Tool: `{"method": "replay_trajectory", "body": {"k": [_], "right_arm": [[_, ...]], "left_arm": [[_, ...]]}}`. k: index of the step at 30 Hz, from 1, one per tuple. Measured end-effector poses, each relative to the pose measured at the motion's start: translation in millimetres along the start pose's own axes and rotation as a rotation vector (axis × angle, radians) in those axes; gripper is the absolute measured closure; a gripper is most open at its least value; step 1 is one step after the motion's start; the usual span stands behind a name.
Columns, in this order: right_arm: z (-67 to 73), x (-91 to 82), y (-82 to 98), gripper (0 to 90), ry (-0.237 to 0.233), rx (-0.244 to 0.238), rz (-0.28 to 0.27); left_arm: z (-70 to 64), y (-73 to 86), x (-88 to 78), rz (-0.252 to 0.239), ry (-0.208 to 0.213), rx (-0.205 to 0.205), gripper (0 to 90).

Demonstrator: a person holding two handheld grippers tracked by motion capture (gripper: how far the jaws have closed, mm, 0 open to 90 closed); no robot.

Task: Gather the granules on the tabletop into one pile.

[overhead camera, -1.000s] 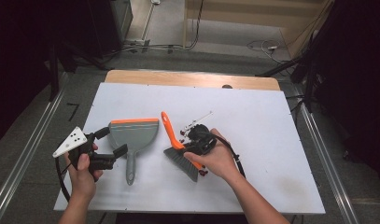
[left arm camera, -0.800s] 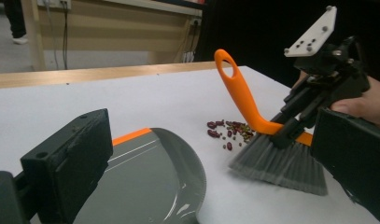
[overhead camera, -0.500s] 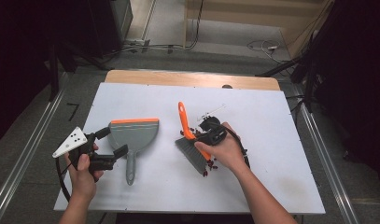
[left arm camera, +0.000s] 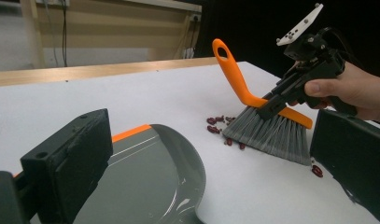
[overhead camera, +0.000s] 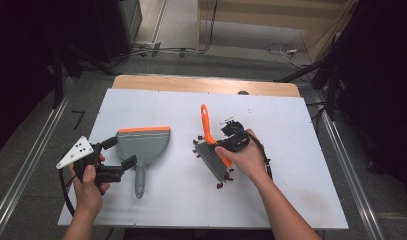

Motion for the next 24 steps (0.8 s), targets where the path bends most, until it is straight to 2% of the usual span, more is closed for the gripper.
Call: {"method": "replay_trajectory", "body": {"k": [4, 6, 10, 15, 19, 24], "right_arm": [[6.8, -7.3, -2.6, 69.1, -0.094, 0.039, -0.044], [11.0, -8.1, -6.5, 69.2, -0.120, 0.053, -0.060], [21.1, 1.9, -18.3, 69.1, -0.118, 0.046, -0.056], [28.9, 28.4, -32.5, 69.1, -0.134, 0.093, -0.027], [21.8, 43.3, -39.6, 69.0, -0.087, 0.133, -0.031], [7.3, 43.0, -37.7, 68.6, -0.053, 0.170, -0.030]], "left_arm": [[1.8, -0.4, -1.4, -0.005, -0.005, -0.006, 0.0], [2.0, -0.9, -1.7, -0.010, -0.003, -0.009, 0.0], [0.9, 0.1, 0.9, 0.000, 0.000, -0.006, 0.0], [-0.2, -1.1, 1.4, -0.004, 0.006, 0.000, 0.0], [1.1, -1.6, -0.8, -0.009, 0.005, -0.004, 0.0], [0.6, -1.9, -1.9, -0.011, 0.005, -0.003, 0.0]]}}
Point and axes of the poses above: each handheld gripper's, and its own axes: x roughly forward along the jaws, y roughly out of its underside, z roughly to its left, the point moved 4 cm from there along x, roughly forward along the jaws, and after that the axes turned 6 degrees about -y, right-handed, at the moved point
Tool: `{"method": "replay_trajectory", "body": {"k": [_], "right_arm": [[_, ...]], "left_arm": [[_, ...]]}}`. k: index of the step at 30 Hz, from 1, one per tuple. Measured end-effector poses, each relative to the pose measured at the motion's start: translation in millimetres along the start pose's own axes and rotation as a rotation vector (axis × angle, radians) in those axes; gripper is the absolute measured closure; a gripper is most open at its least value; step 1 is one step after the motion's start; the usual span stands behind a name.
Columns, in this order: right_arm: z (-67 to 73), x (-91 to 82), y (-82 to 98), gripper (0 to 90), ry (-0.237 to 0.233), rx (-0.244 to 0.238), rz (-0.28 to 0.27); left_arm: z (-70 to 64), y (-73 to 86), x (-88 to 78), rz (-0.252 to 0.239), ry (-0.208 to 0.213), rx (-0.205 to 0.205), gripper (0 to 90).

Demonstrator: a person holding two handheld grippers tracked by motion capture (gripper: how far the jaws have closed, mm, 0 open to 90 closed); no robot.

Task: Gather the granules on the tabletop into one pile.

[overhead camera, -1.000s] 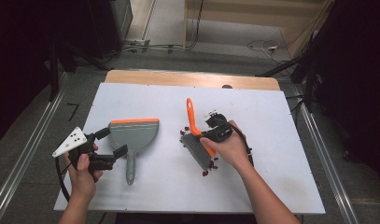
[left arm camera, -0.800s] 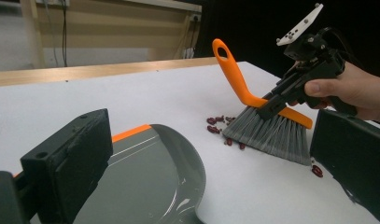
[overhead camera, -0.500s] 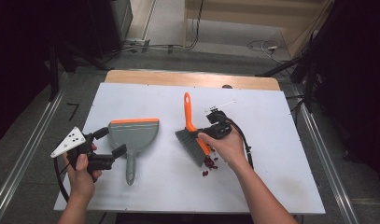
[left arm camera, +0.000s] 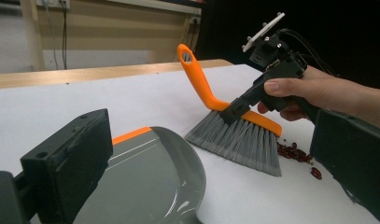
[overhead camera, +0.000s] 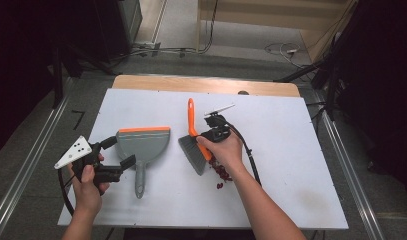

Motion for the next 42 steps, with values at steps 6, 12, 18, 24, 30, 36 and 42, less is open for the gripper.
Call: {"method": "replay_trajectory", "body": {"k": [6, 12, 18, 24, 30, 36, 42], "right_arm": [[-13.3, -12.1, 1.8, 68.4, 0.049, 0.027, -0.030], [-28.1, -24.0, 6.8, 68.2, 0.058, 0.075, -0.056], [-38.4, -34.8, 10.6, 68.1, 0.083, 0.094, -0.073], [-46.7, -42.1, 13.6, 68.1, 0.097, 0.108, -0.087], [-54.1, -49.5, 16.8, 68.1, 0.107, 0.119, -0.102], [-54.0, -53.0, 17.1, 68.3, 0.084, 0.129, -0.119], [-35.1, -61.1, 12.1, 68.7, 0.033, 0.031, -0.130]], "left_arm": [[-2.0, -1.3, -0.4, -0.001, -0.005, 0.005, 0.0], [-3.5, -0.5, 0.9, 0.001, -0.008, 0.008, 0.0], [-2.8, 0.3, 1.7, 0.004, -0.010, 0.010, 0.0], [-3.2, 0.9, 2.0, 0.007, -0.009, 0.008, 0.0], [-4.4, 1.4, 2.9, 0.010, -0.007, 0.012, 0.0], [-2.7, 3.7, 5.1, 0.018, -0.011, 0.007, 0.0], [-1.8, 3.9, 6.4, 0.020, -0.011, 0.010, 0.0]]}}
Point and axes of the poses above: each handheld gripper's, and its own axes: x roughly forward along the jaws, y roughly out of its underside, z roughly to its left, the point moved 4 cm from there along x, roughly forward along the jaws, and after that the axes turned 6 degrees about -y, right-handed, at the moved point
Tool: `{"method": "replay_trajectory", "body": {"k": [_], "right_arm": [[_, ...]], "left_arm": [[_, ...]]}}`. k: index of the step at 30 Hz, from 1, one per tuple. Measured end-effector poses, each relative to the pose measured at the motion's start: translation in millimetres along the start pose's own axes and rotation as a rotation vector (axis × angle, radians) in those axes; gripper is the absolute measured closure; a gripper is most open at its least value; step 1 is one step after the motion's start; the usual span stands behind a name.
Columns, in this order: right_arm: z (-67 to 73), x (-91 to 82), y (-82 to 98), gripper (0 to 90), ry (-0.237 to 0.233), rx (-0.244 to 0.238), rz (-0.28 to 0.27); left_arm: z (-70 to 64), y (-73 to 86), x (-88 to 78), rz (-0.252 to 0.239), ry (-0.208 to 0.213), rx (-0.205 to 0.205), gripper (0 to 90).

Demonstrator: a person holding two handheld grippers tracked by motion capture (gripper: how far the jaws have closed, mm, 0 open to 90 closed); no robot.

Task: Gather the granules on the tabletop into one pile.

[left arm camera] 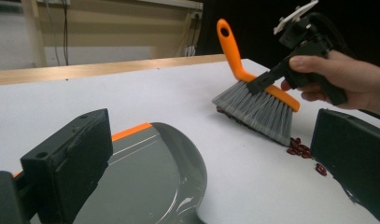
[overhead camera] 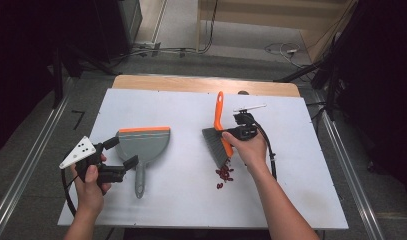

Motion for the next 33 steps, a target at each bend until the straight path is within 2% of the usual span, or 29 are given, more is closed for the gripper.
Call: {"method": "replay_trajectory", "body": {"k": [3, 5, 8, 13, 16, 18, 23, 26, 30, 33], "right_arm": [[14.3, -9.9, -5.2, 68.7, 0.008, -0.089, 0.006], [24.2, -17.0, -7.0, 68.7, 0.012, -0.169, 0.029], [35.4, -26.7, -3.2, 68.7, -0.006, -0.288, 0.082], [46.1, -35.8, 19.3, 68.7, -0.014, -0.439, 0.182], [53.7, -39.3, 35.7, 68.7, -0.023, -0.541, 0.224], [59.2, -41.1, 46.2, 68.7, -0.036, -0.586, 0.251], [69.5, -41.6, 68.1, 68.8, -0.053, -0.653, 0.305], [73.0, -39.3, 79.0, 68.8, -0.073, -0.677, 0.339], [67.6, -30.2, 87.2, 68.9, -0.038, -0.691, 0.381], [59.8, -24.8, 84.9, 68.8, -0.049, -0.685, 0.367]], "left_arm": [[-0.2, 0.3, 0.8, 0.001, 0.001, -0.001, 0.0], [-0.9, 0.2, 0.8, 0.001, 0.001, -0.001, 0.0], [-1.1, 0.1, 0.2, 0.002, 0.001, 0.002, 0.0], [0.9, 1.5, 0.2, 0.006, -0.007, 0.000, 0.0], [0.9, 1.9, 0.4, 0.010, -0.010, 0.001, 0.0], [0.7, 2.4, 1.2, 0.015, -0.013, 0.006, 0.0], [-0.7, 3.4, 3.1, 0.025, -0.014, 0.010, 0.0], [-1.8, 3.8, 3.6, 0.026, -0.012, 0.012, 0.0], [-3.2, 4.0, 4.2, 0.028, -0.008, 0.016, 0.0], [-3.6, 4.1, 4.5, 0.028, -0.007, 0.018, 0.0]]}}
Point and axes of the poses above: each handheld gripper's, and its own axes: x roughly forward along the jaws, y roughly out of its underside, z roughly to its left, the point moved 4 cm from there along x, roughly forward along the jaws, and after that the axes turned 6 degrees about -y, right-handed, at the moved point
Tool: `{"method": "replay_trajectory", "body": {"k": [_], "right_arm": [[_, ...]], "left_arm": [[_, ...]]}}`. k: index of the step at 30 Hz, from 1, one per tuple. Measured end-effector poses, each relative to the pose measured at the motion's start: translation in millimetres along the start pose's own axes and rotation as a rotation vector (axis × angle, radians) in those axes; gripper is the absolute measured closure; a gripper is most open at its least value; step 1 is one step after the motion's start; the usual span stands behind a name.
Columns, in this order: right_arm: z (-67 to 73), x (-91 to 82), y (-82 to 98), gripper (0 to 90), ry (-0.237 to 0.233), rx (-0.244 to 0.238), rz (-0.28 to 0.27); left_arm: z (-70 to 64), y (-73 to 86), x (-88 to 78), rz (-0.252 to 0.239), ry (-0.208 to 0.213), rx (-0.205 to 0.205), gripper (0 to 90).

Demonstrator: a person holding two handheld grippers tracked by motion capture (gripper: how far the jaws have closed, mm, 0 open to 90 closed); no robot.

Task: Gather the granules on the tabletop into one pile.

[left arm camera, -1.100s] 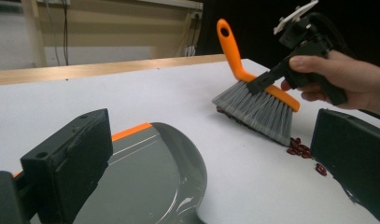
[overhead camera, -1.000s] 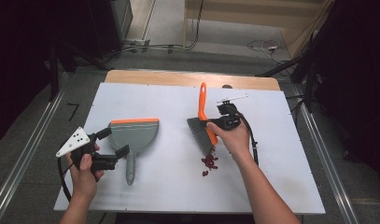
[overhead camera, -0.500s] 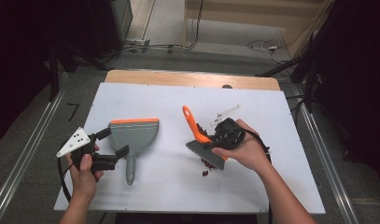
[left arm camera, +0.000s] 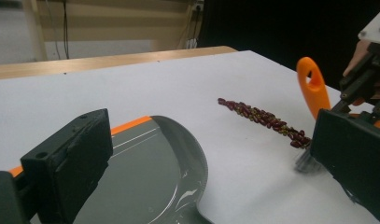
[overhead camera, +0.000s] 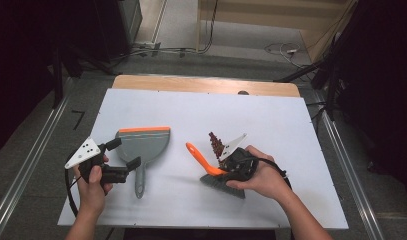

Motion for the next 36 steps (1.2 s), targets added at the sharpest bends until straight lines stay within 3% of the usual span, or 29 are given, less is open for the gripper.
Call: {"method": "replay_trajectory", "body": {"k": [6, 12, 16, 30, 36], "right_arm": [[-20.2, 1.9, -0.1, 68.5, -0.031, 0.011, -0.012], [-36.4, 2.1, -0.6, 68.1, -0.027, 0.025, -0.035], [-45.8, 2.0, -2.6, 67.9, -0.011, -0.028, -0.045], [-64.3, -0.4, -7.1, 67.7, 0.002, 0.020, -0.041], [-70.6, 0.1, -11.0, 67.8, 0.011, 0.016, -0.043]], "left_arm": [[1.4, 0.5, 0.4, -0.003, 0.000, -0.004, 0.0], [1.8, 1.2, 1.1, -0.001, 0.000, -0.010, 0.0], [-0.3, 1.1, 2.0, 0.001, 0.005, -0.003, 0.0], [-0.4, 1.0, 2.3, 0.000, 0.008, -0.006, 0.0], [-0.9, 0.9, 2.9, 0.000, 0.010, -0.005, 0.0]]}}
Point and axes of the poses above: each handheld gripper's, and its own axes: x roughly forward along the jaws, y roughly out of its underside, z roughly to its left, the point moved 4 cm from there along x, roughly forward along the jaws, and after that the axes turned 6 degrees about -y, right-handed, at the moved point
